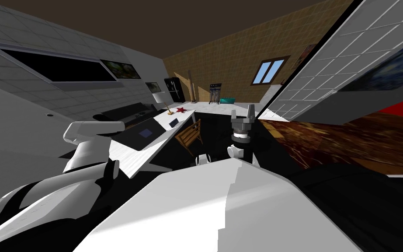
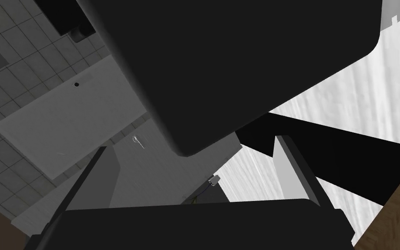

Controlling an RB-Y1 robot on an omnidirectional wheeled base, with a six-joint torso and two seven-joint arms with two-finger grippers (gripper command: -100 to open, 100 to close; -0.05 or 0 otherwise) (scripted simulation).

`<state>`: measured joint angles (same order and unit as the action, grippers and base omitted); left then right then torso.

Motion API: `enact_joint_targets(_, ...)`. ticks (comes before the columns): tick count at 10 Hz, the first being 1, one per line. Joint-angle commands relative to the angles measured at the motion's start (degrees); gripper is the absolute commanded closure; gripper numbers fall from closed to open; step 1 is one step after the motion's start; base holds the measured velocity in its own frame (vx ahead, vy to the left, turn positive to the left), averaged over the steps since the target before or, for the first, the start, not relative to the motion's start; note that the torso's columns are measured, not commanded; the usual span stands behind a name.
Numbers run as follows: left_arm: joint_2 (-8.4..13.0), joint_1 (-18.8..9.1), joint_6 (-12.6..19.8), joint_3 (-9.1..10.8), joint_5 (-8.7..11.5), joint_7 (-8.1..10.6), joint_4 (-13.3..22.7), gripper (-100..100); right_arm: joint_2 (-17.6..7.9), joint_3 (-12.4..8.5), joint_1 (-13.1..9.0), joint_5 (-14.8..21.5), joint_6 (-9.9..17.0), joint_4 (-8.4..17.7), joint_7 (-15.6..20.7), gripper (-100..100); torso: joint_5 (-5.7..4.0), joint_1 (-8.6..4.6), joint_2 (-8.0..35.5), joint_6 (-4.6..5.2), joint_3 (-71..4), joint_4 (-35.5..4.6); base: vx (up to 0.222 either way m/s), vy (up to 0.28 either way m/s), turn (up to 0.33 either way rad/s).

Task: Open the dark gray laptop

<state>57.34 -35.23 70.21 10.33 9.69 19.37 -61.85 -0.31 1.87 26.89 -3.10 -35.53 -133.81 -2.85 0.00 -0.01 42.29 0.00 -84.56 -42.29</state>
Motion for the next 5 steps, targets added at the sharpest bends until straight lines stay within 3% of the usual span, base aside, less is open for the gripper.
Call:
enact_joint_targets(1, -0.2, 0.02, -2.56, -0.42, -1.46, 0.21, 0.09, -100, 0.0, 0.0, 0.0, 0.0, 0.0, 0.0, 0.0, 0, -0.01, -0.03, -0.02, 0.01, -0.01, 0.01, 0.018, -0.052, -0.002)
enact_joint_targets(2, -0.1, -0.1, -1.86, -0.33, -1.06, 0.08, 0.22, -100, 0.0, 0.0, 0.0, 0.0, 0.0, 0.0, 0.0, 0, -0.01, -0.03, -0.02, 0.0, -0.01, 0.01, 0.007, -0.024, 0.001)
enact_joint_targets(4, 1.06, -0.83, -2.12, 0.51, -4.35, 3.19, 4.27, -100, -0.01, 0.0, -0.02, 0.0, 0.0, 0.0, 0.0, 0, 0.08, 0.28, 0.22, 0.07, 0.12, -0.05, -0.119, 0.109, -0.389)
enact_joint_targets(5, 1.06, -0.83, -2.12, 0.51, -4.35, 3.19, 4.83, -100, -0.02, -0.01, -0.04, 0.0, 0.01, 0.01, 0.0, 0, 0.14, 0.46, 0.41, 0.02, 0.25, -0.12, -0.157, 0.136, -0.315)
